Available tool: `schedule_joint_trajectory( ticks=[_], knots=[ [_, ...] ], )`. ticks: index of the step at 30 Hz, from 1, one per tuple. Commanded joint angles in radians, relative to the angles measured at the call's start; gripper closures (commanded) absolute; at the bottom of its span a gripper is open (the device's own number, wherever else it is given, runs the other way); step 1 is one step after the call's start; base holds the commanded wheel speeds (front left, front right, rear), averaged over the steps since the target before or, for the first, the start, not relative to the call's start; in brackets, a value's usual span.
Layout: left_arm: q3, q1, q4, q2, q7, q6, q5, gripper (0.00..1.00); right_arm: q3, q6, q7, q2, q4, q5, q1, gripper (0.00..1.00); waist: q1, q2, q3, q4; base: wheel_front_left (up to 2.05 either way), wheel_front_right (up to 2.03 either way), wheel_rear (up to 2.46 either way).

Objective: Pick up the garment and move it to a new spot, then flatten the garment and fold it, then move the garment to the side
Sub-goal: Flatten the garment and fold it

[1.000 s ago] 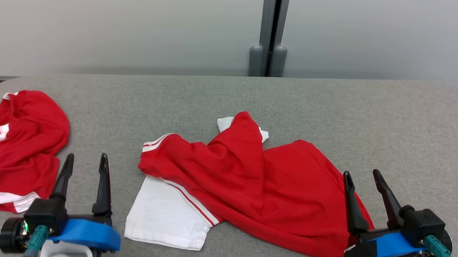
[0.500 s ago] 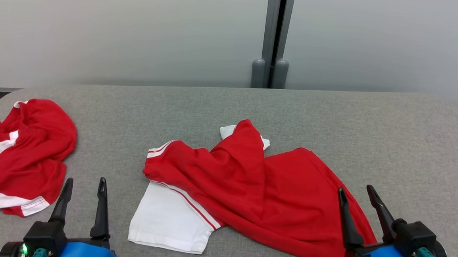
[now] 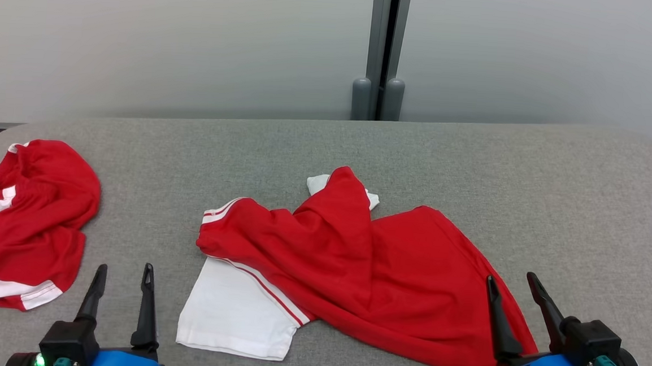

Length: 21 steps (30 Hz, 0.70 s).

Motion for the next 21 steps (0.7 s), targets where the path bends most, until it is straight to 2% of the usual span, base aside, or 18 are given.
schedule_joint_trajectory(
  ticks=[1,11,21],
  knots=[
    [0.000,-0.016,0.012,-0.002,-0.005,-0.001,0.001,0.00,-0.006,0.000,-0.003,-0.001,0.007,-0.004,-0.010,0.00,0.0000,0.0000,0.004,-0.001,0.00,0.00,0.00],
    [-0.033,-0.061,0.217,-0.016,-0.005,-0.026,-0.016,0.00,-0.078,0.000,-0.003,-0.001,0.155,-0.036,-0.035,0.00,0.0000,0.0000,0.044,-0.023,0.00,0.00,0.00],
    [-0.062,-0.096,0.393,-0.012,-0.005,-0.038,-0.028,0.00,-0.080,0.000,-0.004,-0.001,0.321,-0.018,-0.062,0.00,0.0000,0.0000,0.069,-0.042,0.00,0.00,0.00]
  ],
)
